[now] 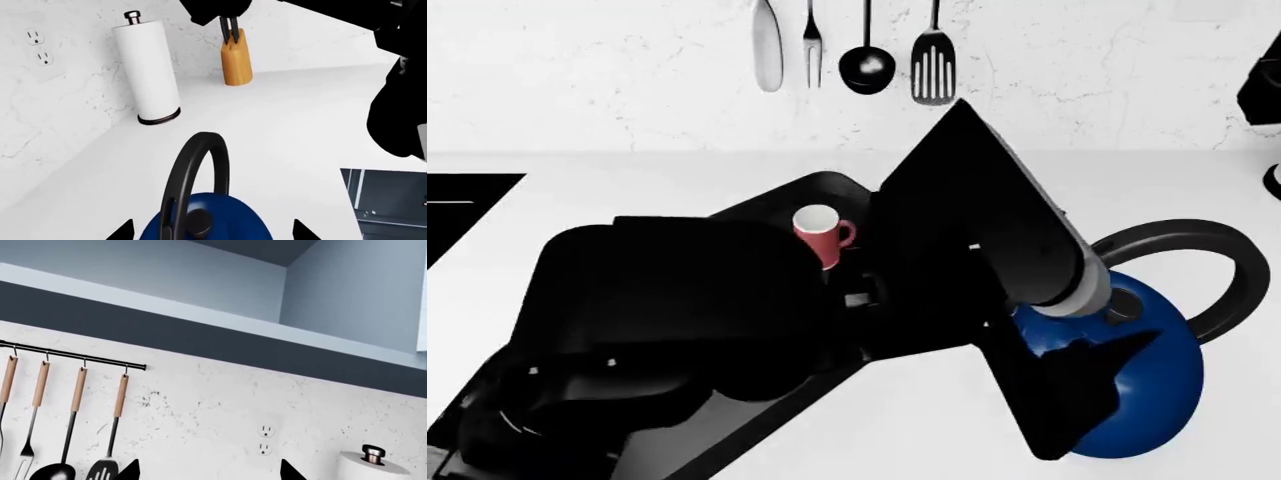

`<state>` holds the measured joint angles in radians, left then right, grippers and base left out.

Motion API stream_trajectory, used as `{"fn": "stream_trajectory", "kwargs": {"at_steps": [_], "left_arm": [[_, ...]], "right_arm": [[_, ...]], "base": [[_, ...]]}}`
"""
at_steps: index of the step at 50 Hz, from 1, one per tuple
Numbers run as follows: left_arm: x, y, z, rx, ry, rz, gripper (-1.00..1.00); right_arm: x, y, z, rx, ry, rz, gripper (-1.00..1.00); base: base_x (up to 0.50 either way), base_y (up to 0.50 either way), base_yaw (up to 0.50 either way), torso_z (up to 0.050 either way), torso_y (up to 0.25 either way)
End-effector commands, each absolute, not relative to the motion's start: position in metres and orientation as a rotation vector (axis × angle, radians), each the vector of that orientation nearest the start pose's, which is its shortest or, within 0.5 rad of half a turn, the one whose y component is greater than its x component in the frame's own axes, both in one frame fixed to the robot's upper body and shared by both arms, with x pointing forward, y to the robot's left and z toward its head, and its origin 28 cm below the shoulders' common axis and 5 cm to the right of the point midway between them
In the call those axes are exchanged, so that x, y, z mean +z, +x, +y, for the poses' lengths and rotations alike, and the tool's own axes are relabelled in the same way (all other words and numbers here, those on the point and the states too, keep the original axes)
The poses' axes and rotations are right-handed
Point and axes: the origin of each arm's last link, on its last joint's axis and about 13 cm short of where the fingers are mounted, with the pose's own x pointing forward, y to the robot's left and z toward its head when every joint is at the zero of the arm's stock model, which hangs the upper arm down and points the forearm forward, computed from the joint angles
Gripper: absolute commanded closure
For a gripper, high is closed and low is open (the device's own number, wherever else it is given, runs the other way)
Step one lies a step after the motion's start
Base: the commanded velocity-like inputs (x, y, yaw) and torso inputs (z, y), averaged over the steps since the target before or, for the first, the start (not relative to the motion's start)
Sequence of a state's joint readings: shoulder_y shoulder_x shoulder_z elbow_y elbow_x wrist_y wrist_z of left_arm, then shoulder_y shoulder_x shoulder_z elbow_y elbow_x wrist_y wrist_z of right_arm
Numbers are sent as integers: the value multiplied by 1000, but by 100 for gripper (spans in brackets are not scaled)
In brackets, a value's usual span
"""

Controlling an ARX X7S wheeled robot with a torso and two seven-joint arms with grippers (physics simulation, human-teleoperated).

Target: Pick the kettle from the counter and place it on the tray. Then pick the mug from the cabinet and place it on the tray. Then close the cabinet doors.

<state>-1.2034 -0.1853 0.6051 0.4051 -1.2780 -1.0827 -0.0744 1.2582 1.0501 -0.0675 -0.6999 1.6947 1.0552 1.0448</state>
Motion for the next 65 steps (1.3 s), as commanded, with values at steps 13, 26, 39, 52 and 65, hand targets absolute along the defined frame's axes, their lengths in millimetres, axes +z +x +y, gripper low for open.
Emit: {"fn": "stream_trajectory", "kwargs": {"at_steps": [13, 26, 39, 52, 65], "left_arm": [[280, 253, 79, -1291, 194, 18, -100], [276, 263, 75, -1263, 184, 33, -100], [264, 272, 70, -1236, 190, 75, -100], [254, 271, 70, -1242, 190, 79, 100], [252, 275, 71, -1218, 159, 76, 100]], "right_arm": [[350, 162, -179, -162, -195, -406, -100], [347, 164, -179, -162, -193, -400, -100], [345, 166, -180, -162, -189, -394, -100], [342, 168, -180, -163, -186, -387, -100], [339, 171, -180, -161, -186, -377, -100]], "base": [[0, 0, 0, 0, 0], [0, 0, 0, 0, 0], [0, 0, 0, 0, 0], [0, 0, 0, 0, 0], [0, 0, 0, 0, 0]]}}
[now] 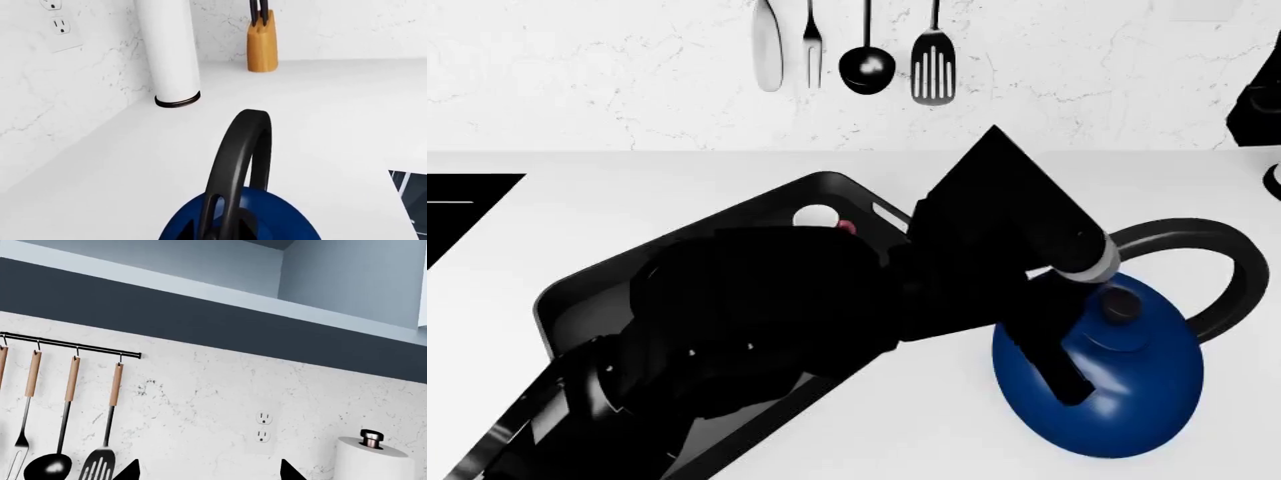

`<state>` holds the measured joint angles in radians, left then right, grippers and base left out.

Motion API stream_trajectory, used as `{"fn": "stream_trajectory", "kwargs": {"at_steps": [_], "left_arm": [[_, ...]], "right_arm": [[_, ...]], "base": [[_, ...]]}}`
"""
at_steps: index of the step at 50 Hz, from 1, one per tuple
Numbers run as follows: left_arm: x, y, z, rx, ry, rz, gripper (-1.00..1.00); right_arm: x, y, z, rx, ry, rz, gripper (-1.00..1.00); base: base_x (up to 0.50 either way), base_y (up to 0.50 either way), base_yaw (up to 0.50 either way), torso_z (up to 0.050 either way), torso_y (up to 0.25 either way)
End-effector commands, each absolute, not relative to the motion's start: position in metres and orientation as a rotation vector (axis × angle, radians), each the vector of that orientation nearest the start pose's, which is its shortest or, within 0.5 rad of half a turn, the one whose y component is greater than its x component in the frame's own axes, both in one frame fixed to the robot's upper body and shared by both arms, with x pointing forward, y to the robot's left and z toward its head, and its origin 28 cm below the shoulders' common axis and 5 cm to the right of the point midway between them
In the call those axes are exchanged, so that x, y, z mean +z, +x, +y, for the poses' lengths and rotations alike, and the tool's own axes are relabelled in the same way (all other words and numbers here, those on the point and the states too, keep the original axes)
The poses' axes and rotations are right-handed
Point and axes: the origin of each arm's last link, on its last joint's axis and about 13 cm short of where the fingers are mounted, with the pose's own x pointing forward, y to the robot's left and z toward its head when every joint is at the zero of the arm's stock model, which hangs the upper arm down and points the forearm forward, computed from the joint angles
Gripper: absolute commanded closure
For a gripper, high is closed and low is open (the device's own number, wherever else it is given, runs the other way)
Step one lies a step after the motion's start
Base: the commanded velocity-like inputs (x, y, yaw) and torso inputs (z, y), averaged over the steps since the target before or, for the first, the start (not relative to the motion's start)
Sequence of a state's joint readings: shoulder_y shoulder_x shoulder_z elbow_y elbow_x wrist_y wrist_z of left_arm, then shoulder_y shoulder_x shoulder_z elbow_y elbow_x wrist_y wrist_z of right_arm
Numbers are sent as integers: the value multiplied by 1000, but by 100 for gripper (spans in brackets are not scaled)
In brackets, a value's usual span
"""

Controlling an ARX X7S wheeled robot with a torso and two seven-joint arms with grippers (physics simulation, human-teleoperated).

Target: Pick the kettle from the counter and place it on the tray. Then pick the mug from the cabinet and place it on the tray. Then close the cabinet doors.

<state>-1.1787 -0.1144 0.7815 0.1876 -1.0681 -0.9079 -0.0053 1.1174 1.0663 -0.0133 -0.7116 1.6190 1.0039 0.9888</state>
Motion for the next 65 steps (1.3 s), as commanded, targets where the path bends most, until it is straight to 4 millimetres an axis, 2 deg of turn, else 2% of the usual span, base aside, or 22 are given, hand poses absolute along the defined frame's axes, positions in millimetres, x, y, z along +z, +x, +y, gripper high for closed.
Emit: {"fn": "stream_trajectory", "kwargs": {"at_steps": [1, 11, 30, 37, 51, 58, 65], "left_arm": [[251, 276, 72, -1214, 158, 77, 100], [261, 277, 72, -1183, 115, 42, 100], [295, 254, 67, -1233, 34, -55, 100], [312, 246, 71, -1239, 17, -105, 100], [343, 243, 98, -1162, 28, -201, 100], [345, 242, 111, -1128, 45, -218, 100], [351, 241, 127, -1085, 62, -238, 100]], "right_arm": [[339, 171, -180, -161, -185, -376, -100], [340, 172, -180, -161, -186, -374, -100], [347, 165, -183, -179, -178, -399, -100], [351, 162, -183, -180, -179, -407, -100], [364, 151, -190, -225, -179, -437, -100], [374, 142, -194, -255, -184, -457, -100], [376, 139, -196, -269, -187, -463, -100]], "base": [[0, 0, 0, 0, 0], [0, 0, 0, 0, 0], [0, 0, 0, 0, 0], [0, 0, 0, 2, 0], [0, 0, 0, 0, 1], [0, 0, 0, 0, 1], [0, 0, 0, 0, 0]]}}
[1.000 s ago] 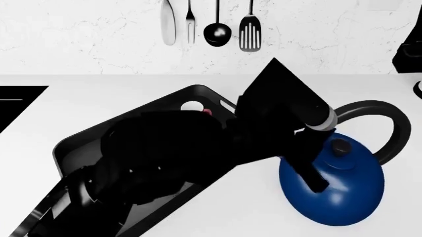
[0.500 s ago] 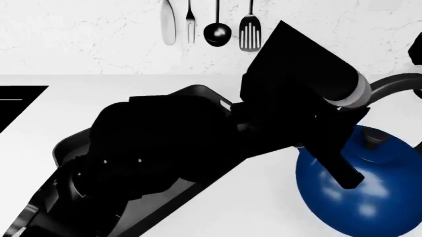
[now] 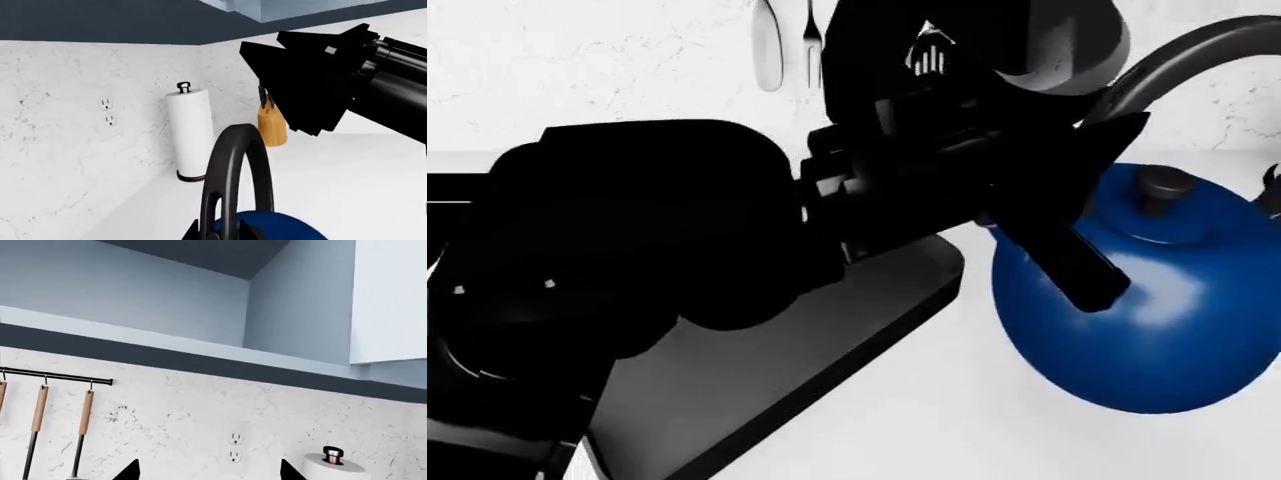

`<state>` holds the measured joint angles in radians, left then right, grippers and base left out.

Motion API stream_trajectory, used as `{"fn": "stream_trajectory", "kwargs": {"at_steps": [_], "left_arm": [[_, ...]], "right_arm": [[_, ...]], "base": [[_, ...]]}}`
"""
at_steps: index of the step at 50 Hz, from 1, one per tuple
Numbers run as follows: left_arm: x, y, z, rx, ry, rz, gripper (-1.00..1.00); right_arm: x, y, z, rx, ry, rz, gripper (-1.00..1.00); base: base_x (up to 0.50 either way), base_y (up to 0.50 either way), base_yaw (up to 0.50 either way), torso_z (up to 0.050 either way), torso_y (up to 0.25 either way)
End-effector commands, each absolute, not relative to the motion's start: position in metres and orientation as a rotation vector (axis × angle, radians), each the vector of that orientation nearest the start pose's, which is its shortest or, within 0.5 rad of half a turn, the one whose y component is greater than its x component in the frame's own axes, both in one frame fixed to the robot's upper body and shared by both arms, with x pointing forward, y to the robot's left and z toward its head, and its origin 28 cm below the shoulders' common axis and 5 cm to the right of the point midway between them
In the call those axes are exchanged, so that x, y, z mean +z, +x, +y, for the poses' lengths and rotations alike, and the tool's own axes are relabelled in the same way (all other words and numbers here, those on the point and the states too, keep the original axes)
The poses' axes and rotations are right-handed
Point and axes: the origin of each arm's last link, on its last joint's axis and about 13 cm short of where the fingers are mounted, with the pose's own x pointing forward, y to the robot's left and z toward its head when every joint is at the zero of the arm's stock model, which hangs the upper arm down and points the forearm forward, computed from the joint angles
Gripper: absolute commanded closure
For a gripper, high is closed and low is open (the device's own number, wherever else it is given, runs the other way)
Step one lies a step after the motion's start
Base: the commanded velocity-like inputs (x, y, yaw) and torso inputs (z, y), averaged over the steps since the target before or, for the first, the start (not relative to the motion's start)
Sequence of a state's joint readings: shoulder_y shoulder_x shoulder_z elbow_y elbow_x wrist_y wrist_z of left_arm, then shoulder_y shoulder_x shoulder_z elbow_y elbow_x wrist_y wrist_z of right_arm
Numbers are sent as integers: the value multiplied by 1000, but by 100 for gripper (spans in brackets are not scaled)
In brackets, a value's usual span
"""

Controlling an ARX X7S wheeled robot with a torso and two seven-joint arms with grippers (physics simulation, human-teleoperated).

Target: Pick the kettle from the counter and place it on the tray. Then pick the mug from the cabinet and place it on the tray. Then close the cabinet doors.

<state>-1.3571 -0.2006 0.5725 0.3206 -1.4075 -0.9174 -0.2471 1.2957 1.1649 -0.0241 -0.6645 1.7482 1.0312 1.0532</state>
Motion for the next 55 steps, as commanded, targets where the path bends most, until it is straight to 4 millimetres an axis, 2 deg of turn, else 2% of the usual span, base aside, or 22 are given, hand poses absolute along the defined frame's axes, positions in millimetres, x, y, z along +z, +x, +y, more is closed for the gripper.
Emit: {"fn": "stream_trajectory", "kwargs": {"at_steps": [1, 20, 32, 46, 55], "left_arm": [[352, 241, 130, -1081, 63, -241, 100], [373, 240, 188, -884, 85, -314, 100], [367, 236, 224, -703, 101, -316, 100], [347, 206, 256, -547, 142, -301, 100], [330, 199, 274, -456, 135, -273, 100]], "right_arm": [[376, 139, -196, -269, -187, -463, -100], [369, 147, -190, -251, -183, -450, -100], [365, 154, -183, -217, -182, -443, -100], [358, 162, -181, -200, -167, -431, -100], [353, 166, -180, -190, -162, -422, -100]], "base": [[0, 0, 0, 0, 0], [0, 0, 0, 1, 1], [0, 0, 0, 0, 1], [0, 0, 0, 1, 1], [0, 0, 0, 0, 1]]}}
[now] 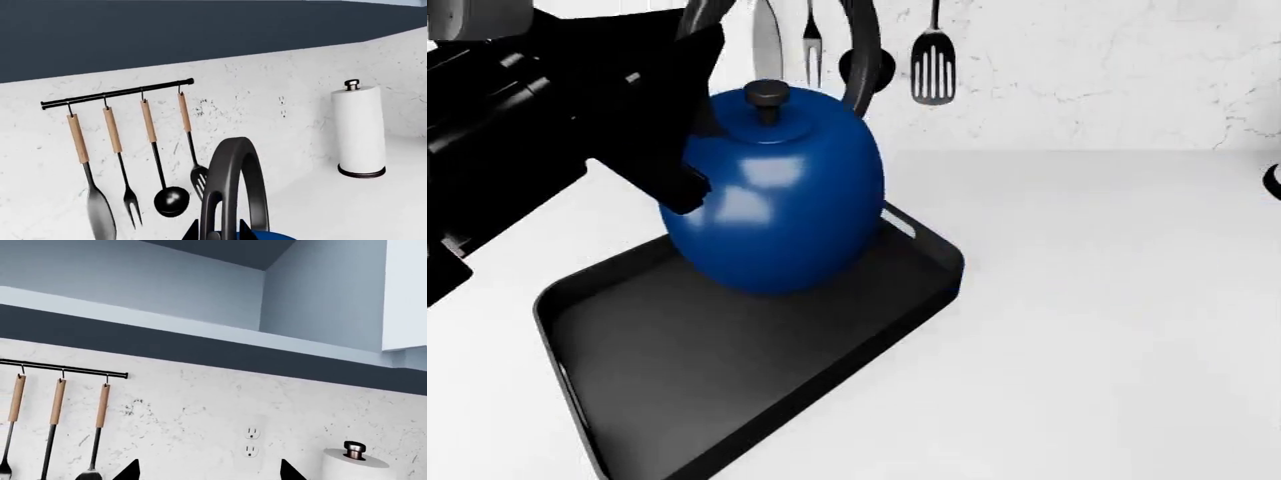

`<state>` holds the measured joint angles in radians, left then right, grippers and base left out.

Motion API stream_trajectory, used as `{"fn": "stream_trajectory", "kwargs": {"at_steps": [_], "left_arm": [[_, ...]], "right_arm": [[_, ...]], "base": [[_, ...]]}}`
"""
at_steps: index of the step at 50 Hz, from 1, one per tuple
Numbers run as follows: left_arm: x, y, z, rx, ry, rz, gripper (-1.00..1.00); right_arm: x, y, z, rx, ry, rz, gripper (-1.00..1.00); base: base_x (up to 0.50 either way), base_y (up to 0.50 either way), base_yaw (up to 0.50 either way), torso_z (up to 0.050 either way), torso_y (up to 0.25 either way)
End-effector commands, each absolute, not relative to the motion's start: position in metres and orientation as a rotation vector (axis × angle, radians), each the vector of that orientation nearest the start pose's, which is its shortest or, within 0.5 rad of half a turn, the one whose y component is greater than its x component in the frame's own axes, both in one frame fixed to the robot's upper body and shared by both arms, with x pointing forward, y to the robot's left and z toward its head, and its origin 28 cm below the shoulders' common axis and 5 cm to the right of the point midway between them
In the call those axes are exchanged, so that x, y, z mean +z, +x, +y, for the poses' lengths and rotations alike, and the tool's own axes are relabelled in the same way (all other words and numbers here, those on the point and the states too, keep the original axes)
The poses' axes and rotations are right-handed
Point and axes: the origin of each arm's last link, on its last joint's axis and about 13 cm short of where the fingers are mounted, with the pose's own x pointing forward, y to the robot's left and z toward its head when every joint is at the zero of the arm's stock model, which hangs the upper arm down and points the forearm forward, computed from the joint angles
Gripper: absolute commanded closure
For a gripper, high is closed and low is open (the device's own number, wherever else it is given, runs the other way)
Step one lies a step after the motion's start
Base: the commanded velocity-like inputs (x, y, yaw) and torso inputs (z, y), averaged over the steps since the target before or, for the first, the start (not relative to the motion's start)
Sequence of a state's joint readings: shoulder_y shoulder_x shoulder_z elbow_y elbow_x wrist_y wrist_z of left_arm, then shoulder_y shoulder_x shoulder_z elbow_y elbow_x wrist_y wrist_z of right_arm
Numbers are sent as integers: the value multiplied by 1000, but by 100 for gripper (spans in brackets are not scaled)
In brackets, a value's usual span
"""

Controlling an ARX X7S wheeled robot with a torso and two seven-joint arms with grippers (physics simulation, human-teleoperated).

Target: Pick the kettle from the counter and place it on the tray. Then pick the mug from the cabinet and place it on the tray. Then close the cabinet doors.

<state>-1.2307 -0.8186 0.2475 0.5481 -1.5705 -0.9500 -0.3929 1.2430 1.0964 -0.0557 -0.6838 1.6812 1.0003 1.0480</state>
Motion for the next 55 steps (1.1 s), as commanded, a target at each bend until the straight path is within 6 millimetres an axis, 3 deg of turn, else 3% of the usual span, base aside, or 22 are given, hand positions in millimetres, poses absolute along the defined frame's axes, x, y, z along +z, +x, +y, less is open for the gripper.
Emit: {"fn": "stream_trajectory", "kwargs": {"at_steps": [1, 23, 43, 55], "left_arm": [[328, 199, 276, -447, 132, -270, 100], [290, 206, 305, -298, 94, -211, 100], [277, 223, 304, -266, 77, -182, 100], [259, 227, 302, -280, 65, -138, 100]], "right_arm": [[353, 167, -179, -190, -162, -421, -100], [346, 179, -172, -166, -165, -397, -100], [345, 180, -173, -167, -158, -391, -100], [342, 182, -172, -166, -157, -387, -100]], "base": [[0, 0, 0, 0, 0], [0, 0, 0, 0, 1], [0, 0, 0, 1, 1], [0, 0, 0, 1, 2]]}}
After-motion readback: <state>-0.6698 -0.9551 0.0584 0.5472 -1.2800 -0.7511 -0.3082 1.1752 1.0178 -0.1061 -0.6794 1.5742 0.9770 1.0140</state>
